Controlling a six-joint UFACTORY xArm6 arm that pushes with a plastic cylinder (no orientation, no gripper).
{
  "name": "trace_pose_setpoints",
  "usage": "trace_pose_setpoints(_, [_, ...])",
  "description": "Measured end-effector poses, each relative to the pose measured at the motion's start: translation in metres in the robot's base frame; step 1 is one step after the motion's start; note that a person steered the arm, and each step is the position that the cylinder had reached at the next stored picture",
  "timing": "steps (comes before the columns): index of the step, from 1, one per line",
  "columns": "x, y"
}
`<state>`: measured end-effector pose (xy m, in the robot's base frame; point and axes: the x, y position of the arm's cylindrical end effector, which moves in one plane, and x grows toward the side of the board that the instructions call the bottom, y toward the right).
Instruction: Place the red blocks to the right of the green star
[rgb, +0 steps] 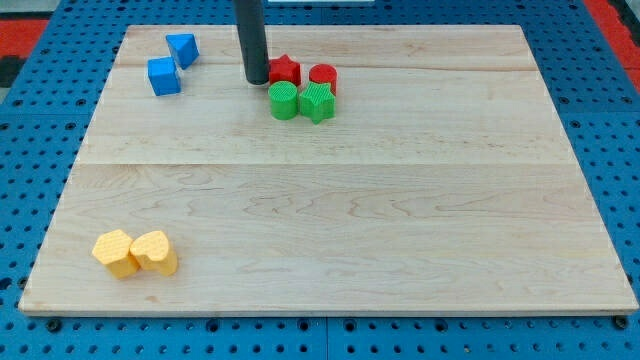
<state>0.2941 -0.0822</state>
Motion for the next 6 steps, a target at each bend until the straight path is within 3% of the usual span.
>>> trace_pose_setpoints(1, [-0.004, -0.01])
trace_pose_setpoints(2, [-0.011, 0.076])
trace_pose_setpoints(4, [0.03, 0.133])
trace_pose_setpoints(6, [0.01, 0.102])
